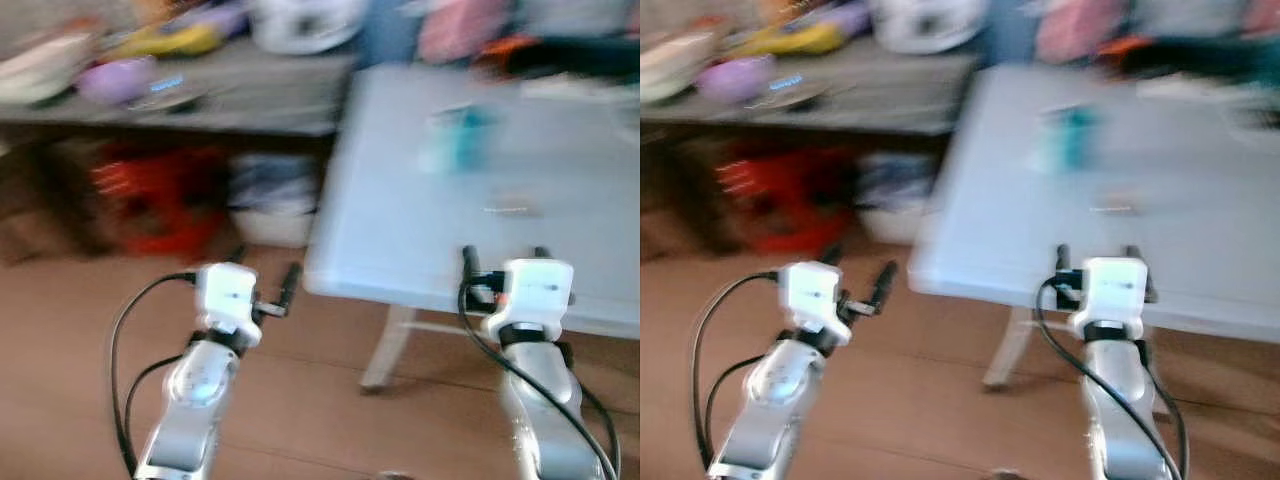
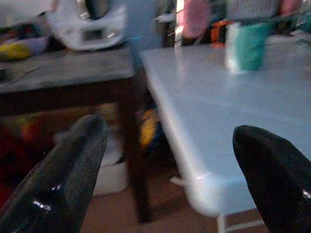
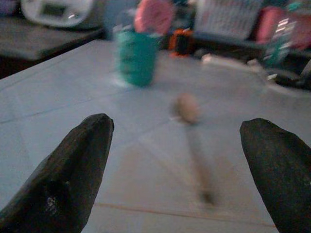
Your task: Setting the table
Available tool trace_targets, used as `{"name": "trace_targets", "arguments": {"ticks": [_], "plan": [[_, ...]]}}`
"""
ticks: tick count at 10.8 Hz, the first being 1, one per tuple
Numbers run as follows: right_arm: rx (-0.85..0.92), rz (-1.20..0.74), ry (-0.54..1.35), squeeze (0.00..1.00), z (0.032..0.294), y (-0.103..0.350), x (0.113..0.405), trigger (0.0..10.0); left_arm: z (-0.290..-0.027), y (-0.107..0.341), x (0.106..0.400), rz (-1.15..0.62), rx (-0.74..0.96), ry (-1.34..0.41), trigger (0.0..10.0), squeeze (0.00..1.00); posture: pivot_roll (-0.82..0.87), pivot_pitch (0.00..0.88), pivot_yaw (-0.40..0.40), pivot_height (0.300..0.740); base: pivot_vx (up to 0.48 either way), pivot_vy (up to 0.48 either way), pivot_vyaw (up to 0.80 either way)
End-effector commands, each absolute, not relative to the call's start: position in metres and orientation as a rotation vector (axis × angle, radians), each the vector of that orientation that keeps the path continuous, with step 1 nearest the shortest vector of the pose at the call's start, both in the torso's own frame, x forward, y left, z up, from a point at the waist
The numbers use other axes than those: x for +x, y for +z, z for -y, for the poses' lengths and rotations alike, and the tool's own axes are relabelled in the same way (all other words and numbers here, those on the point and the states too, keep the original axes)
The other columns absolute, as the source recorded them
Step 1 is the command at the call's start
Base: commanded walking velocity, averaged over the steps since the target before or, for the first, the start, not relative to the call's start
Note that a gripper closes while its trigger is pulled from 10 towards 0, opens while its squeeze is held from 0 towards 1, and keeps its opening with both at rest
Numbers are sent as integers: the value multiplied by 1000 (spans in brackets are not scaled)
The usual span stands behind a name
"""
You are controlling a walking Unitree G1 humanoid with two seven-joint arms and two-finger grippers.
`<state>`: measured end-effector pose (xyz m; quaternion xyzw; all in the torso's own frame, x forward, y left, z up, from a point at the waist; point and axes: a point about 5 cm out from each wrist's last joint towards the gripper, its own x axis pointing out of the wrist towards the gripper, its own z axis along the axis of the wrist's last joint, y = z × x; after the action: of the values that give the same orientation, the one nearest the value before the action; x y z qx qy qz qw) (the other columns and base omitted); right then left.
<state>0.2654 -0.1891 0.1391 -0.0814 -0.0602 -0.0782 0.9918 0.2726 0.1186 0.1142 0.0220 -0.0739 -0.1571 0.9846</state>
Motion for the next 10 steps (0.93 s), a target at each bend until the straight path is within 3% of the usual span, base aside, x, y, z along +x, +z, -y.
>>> {"name": "trace_targets", "arguments": {"ticks": [1, 2, 10], "plan": [[-152, 135, -125, 0, 179, 143, 267, 10000, -131, 114, 272, 140, 64, -280, 10000, 0, -166, 99, 77, 740, 0, -465, 0], [-154, 136, -123, 0, 178, 143, 267, 10000, -131, 113, 271, 140, 64, -281, 10000, 0, -166, 99, 77, 740, 0, -469, 0], [-185, 160, -78, 0, 170, 147, 270, 10000, -128, 117, 268, 170, 23, -327, 10000, 0, -163, 102, 79, 740, 34, 0, 0]]}}
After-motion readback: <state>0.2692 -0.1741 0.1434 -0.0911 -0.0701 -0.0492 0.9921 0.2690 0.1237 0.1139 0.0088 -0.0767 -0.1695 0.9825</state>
